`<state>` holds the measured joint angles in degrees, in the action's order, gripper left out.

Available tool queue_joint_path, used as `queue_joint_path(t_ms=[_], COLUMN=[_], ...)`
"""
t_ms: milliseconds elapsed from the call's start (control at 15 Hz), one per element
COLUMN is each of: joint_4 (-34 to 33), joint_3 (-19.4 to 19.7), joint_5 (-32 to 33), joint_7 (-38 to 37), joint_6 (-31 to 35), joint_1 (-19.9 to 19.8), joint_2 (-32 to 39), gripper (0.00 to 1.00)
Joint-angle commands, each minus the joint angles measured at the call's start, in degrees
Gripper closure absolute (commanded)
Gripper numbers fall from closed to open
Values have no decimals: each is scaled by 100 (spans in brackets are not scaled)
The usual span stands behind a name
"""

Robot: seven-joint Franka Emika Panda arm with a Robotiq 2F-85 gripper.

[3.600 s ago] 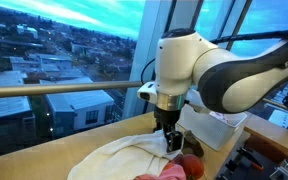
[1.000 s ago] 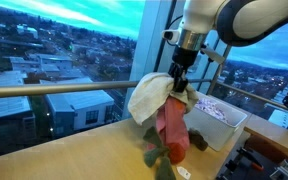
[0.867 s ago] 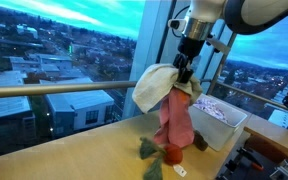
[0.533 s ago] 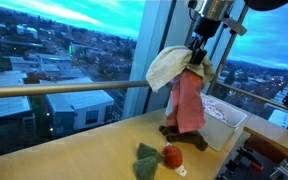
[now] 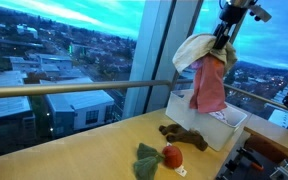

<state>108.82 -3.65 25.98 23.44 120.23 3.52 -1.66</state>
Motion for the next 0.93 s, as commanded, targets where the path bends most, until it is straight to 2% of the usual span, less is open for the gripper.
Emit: queue_joint_path(t_ms=[0,467,867], joint_4=[23,-62,-134], joint_3=[221,562,674], joint_5=[-110,-224,-716], joint_7=[265,639,1219], joint_6=[-62,95,417], joint_1=[-200,-504,-727], joint_2=[-244,75,817], gripper=[100,100,100])
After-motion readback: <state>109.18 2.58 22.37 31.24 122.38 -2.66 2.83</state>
